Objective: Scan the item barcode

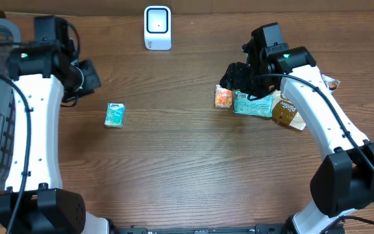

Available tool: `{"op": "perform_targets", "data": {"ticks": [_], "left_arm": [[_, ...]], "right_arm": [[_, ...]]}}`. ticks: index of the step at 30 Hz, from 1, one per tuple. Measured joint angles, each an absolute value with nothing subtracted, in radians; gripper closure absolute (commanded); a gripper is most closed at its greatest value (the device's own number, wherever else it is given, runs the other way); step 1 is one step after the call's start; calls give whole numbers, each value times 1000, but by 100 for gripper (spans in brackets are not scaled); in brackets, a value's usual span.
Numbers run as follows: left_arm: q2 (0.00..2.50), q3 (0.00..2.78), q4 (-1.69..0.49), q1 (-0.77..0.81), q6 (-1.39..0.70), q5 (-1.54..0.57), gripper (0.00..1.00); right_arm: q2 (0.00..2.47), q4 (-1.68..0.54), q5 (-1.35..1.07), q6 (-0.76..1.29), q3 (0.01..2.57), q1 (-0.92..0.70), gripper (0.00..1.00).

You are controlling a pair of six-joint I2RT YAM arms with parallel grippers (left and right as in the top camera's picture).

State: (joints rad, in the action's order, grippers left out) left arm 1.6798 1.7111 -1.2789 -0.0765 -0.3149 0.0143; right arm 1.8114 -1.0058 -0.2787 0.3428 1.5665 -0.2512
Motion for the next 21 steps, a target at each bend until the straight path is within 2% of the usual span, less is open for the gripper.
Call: {"op": "perform_targets", "data": {"ticks": [6,14,21], "left_arm": [[1680,1526,-1184,-39,-315,146,96],[1683,1216,-876,-40,-246,192,96],[1684,1113,-638,-40,-172,199,96]], "right_arm": [[1811,-994,-272,342,1562,-250,30],[1811,-949,-273,340,1525,-250,29],[1811,-904,-272,340,1467,-250,28]]}}
